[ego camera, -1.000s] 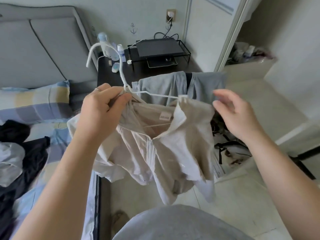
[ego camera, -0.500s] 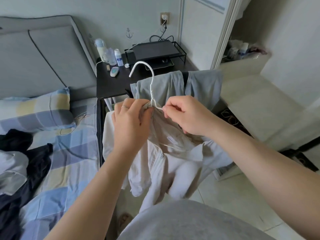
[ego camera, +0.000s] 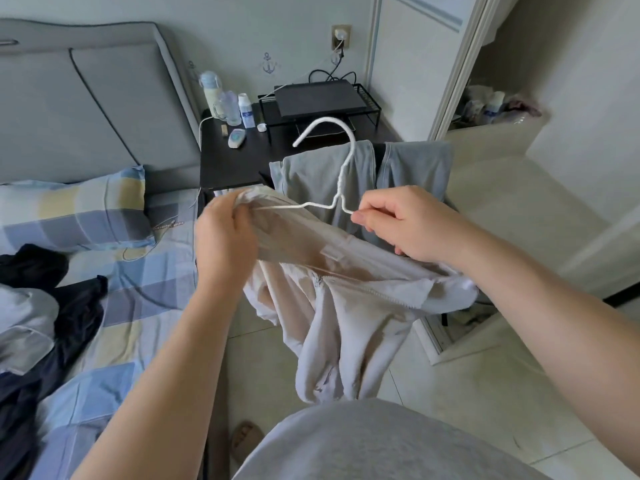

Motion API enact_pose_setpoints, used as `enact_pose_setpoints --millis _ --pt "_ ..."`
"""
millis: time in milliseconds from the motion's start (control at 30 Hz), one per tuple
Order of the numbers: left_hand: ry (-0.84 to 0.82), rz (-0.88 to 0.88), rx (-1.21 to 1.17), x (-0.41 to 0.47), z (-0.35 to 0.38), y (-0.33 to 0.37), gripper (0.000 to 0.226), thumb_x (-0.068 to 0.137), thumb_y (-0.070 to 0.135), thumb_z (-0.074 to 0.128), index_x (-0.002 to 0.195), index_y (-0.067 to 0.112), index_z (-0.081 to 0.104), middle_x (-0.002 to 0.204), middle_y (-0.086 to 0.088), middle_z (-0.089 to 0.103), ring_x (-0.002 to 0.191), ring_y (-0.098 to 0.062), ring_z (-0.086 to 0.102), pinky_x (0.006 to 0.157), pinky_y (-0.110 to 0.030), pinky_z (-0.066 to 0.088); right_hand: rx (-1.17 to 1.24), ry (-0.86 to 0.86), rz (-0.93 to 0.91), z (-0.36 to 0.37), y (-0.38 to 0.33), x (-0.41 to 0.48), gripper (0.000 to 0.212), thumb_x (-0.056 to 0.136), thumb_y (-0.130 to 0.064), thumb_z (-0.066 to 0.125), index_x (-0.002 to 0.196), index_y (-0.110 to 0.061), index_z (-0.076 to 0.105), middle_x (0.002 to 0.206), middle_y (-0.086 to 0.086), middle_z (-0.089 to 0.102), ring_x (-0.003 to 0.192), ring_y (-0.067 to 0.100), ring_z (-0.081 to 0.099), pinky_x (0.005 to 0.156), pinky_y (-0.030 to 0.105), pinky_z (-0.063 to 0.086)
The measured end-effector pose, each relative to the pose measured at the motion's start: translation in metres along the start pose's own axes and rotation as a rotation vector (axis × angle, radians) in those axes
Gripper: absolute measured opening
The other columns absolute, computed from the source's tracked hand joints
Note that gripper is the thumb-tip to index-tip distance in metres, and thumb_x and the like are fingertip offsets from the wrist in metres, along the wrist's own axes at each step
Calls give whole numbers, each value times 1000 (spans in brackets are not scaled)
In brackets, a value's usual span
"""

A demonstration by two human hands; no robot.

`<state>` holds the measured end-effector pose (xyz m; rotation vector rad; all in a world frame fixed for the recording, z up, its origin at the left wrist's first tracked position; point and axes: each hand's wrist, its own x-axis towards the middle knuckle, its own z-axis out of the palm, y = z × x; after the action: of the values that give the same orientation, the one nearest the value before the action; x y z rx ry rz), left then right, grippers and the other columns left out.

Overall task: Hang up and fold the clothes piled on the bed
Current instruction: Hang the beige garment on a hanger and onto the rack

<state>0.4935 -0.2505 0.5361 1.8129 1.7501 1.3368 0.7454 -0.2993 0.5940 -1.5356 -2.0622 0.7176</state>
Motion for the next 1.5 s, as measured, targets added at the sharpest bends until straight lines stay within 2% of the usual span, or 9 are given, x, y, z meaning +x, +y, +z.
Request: enact_pose_setpoints --millis 100,233,367,500,600,733,867,1100,1500 --pt "25 -93 -34 2 -5 1 26 96 8 41 91 9 67 87 -4 67 85 -28 59 70 -37 44 -41 -63 20 -5 0 -4 35 101 -40 53 68 -29 54 57 -4 59 48 11 53 59 42 53" --pt "-50 151 216 -10 -1 6 19 93 16 46 82 20 61 90 11 60 98 -25 47 81 -33 27 -50 21 -60 -4 -8 -2 32 101 -39 55 71 -26 58 56 1 55 53 28 55 56 42 49" --pt "-308 155 -51 -13 5 1 28 98 21 41 71 27 39 60 10 43 58 -8 39 55 -29 32 -110 150 -107 -2 3 0 30 99 -36 58 80 -14 64 54 0 53 46 12 44 50 35 37" --pt "-225 57 8 -9 3 4 38 99 19 44 65 34 39 57 9 43 55 -9 39 52 -32 28 -281 423 -65 1 40 -18 32 89 -42 64 111 -19 66 101 -4 67 92 13 61 85 40 49" --pt "-191 -9 -40 -7 -7 3 40 97 19 43 62 39 42 56 16 45 54 -6 38 51 -31 26 -166 598 258 10 74 -37 49 85 -45 72 125 -22 56 122 -1 60 111 17 56 94 36 44" --pt "-172 -50 -123 -6 -15 -1 24 94 23 41 71 16 39 58 10 36 56 -9 30 54 -33 26 407 483 572 30 94 -38 24 92 -38 69 109 -22 62 111 1 71 89 14 73 83 38 59" --pt "-201 -13 -151 -6 -17 0 28 97 22 44 81 -1 45 72 -18 44 63 -10 34 57 -29 29 806 505 551 30 99 -20 46 94 -33 68 134 -24 46 120 -3 67 89 15 76 81 41 62" --pt "-199 -12 -154 -2 -24 -5 30 99 25 45 90 -3 52 79 -23 50 68 -11 39 62 -31 33 712 594 430 22 108 -5 18 93 2 61 96 -12 72 99 13 74 93 25 73 85 37 61" --pt "-154 119 20 0 -36 -16 17 103 26 50 105 15 64 84 -4 63 83 -27 56 73 -42 48 613 640 368 24 106 -10 9 88 -9 74 79 -12 73 69 9 73 67 22 72 67 37 63"
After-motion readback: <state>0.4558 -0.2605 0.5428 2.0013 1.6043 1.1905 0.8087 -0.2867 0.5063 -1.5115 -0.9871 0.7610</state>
